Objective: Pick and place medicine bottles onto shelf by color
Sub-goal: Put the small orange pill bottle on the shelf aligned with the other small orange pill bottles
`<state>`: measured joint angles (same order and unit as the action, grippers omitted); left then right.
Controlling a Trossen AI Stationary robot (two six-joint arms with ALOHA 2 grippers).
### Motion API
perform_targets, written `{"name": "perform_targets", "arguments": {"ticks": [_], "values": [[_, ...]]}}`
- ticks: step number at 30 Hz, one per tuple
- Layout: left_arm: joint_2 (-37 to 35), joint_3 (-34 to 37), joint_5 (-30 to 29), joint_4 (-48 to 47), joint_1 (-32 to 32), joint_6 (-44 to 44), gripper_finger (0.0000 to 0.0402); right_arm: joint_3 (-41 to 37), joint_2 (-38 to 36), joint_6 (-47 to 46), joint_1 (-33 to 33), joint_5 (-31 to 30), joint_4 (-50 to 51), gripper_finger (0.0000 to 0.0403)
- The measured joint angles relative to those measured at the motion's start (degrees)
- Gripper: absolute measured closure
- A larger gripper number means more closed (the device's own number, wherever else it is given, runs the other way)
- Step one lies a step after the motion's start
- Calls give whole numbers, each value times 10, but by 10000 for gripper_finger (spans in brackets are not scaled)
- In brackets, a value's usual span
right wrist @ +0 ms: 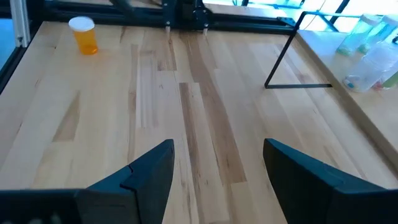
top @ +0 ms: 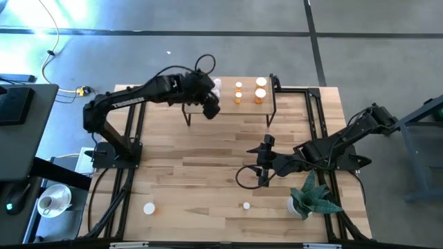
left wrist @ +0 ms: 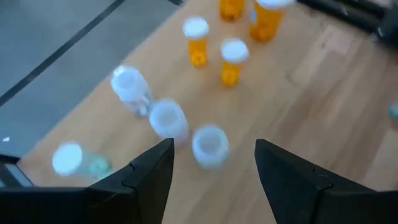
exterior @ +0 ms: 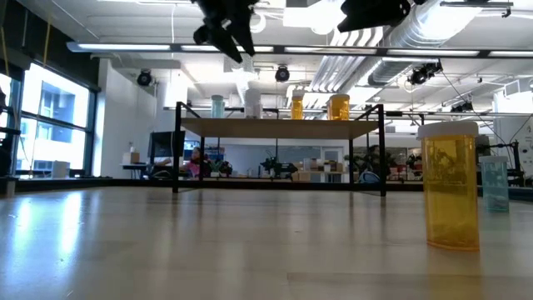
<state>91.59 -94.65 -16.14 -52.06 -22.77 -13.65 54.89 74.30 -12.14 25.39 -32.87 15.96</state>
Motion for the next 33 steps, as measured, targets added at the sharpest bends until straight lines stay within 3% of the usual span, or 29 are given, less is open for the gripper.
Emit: {"name": "perform_targets", "arguments": {"ticks": [3, 11, 14, 20, 25, 30, 33], "values": [[-25, 41, -27, -9, 26, -11, 188, 0, 0, -16, 0, 19, 11, 165], [-101, 250, -69, 34, 95, -76, 188, 0, 0, -24, 1, 21, 16, 165], [-140, 319, -51, 74, 114, -100, 188, 0, 0, -24, 1, 23, 16, 165], [-217, 425, -34, 207, 186, -117, 188, 0, 7, -34, 2, 76, 45, 165], [-268, 507, -74, 324, 251, -117, 188, 0, 29, -27, 18, 150, 55, 165], [-279, 593, -98, 509, 310, -100, 188, 0, 70, -8, 43, 173, 51, 165], [-279, 622, -98, 573, 330, -95, 188, 0, 101, 5, 57, 174, 34, 165]]}}
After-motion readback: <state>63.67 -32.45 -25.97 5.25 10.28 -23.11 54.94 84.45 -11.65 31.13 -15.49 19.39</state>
